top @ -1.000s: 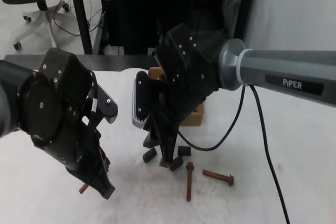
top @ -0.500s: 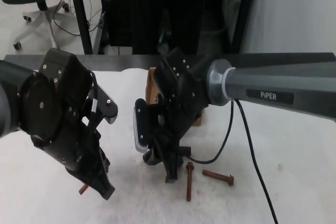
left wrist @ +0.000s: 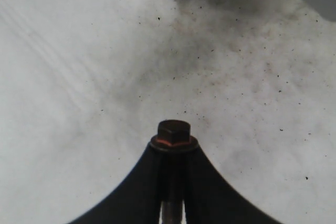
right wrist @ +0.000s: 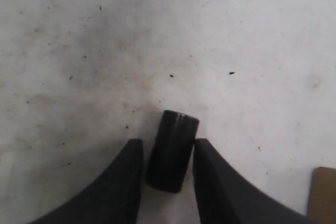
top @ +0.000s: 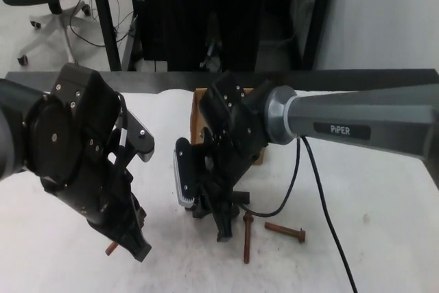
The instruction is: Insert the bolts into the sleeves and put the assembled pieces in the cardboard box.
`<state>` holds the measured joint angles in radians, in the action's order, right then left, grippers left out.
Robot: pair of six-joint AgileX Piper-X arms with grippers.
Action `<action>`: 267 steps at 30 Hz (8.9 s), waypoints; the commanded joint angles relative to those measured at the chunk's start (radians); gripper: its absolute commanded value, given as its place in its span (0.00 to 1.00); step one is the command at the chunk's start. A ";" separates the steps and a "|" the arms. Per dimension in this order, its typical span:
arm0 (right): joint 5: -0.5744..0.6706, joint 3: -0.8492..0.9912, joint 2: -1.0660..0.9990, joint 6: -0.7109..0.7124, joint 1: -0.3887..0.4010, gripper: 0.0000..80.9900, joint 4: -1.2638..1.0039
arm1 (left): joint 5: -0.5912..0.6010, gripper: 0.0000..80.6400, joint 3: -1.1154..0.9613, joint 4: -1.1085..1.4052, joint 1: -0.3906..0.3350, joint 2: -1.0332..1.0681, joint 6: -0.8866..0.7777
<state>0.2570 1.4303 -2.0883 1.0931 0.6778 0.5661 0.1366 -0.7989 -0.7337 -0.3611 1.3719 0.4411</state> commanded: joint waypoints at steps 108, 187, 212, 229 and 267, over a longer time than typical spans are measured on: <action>-0.176 -0.043 0.119 -0.831 0.090 0.38 0.339 | 0.112 0.00 -0.005 -0.032 -0.004 -0.174 -0.112; -0.176 -0.043 0.060 -0.779 0.088 0.43 0.321 | 0.112 0.00 -0.005 -0.055 -0.004 -0.174 -0.112; -0.222 -0.043 0.060 -0.759 0.077 0.33 0.331 | 0.112 0.00 -0.005 -0.063 -0.004 -0.174 -0.112; -0.222 -0.043 0.060 -0.758 0.077 0.33 0.294 | 0.112 0.00 -0.005 -0.063 -0.004 -0.174 -0.112; -0.222 -0.043 0.057 -0.758 0.077 0.32 0.287 | 0.112 0.00 -0.005 -0.063 -0.004 -0.174 -0.134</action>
<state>0.0475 1.3898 -2.0207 0.3313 0.7615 0.8327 0.2417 -0.7989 -0.7938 -0.3611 1.2131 0.3148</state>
